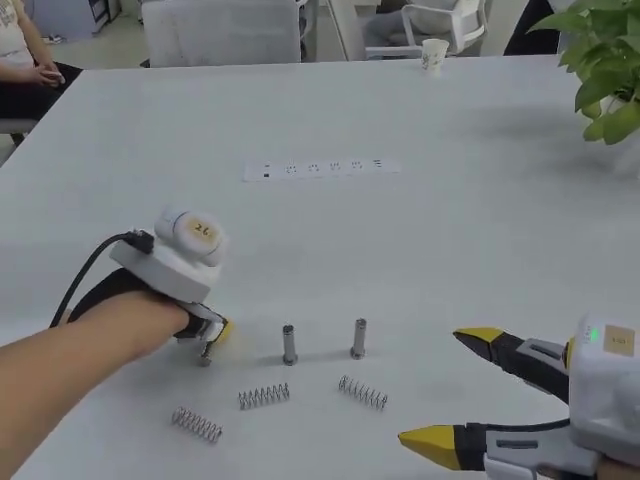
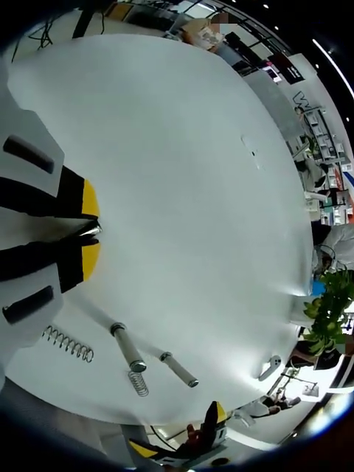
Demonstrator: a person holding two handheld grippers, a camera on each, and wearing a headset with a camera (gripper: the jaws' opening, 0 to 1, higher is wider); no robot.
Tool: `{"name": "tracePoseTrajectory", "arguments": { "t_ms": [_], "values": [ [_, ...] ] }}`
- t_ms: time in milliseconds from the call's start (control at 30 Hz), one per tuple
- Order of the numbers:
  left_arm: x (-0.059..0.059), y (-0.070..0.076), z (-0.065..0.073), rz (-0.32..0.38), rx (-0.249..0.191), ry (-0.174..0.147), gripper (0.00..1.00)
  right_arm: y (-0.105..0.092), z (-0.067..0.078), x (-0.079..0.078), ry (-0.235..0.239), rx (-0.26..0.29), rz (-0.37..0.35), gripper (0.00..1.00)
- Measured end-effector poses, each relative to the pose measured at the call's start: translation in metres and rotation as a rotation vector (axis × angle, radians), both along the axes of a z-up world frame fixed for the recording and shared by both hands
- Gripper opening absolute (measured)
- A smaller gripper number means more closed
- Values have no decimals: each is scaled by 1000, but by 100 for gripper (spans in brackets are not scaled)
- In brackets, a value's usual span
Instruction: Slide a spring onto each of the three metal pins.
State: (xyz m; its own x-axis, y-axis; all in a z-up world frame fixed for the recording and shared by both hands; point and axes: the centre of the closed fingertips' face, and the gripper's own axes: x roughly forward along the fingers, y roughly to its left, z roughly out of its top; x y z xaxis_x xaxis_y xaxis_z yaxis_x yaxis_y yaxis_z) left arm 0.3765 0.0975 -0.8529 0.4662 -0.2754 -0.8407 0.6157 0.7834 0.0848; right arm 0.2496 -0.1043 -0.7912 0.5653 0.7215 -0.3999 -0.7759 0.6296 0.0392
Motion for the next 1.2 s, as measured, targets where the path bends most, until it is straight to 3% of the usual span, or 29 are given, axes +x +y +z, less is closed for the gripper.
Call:
{"name": "tracePoseTrajectory", "arguments": {
  "t_ms": [167, 267, 600, 867, 1200],
  "values": [
    [1, 1, 0, 7, 14, -1, 6, -1, 0, 0, 2, 1, 0, 80],
    [0, 2, 0, 34, 11, 23, 6, -1, -1, -1, 4, 1, 0, 79],
    [-4, -3, 0, 61, 16, 38, 0, -2, -1, -2, 5, 6, -2, 79],
    [-6, -3, 2, 82, 6, 41, 0, -4, 0, -1, 3, 6, -7, 78],
    [-15, 1, 11, 90, -30, 20, 0, 1, 2, -1, -1, 1, 8, 78]
  ]
}}
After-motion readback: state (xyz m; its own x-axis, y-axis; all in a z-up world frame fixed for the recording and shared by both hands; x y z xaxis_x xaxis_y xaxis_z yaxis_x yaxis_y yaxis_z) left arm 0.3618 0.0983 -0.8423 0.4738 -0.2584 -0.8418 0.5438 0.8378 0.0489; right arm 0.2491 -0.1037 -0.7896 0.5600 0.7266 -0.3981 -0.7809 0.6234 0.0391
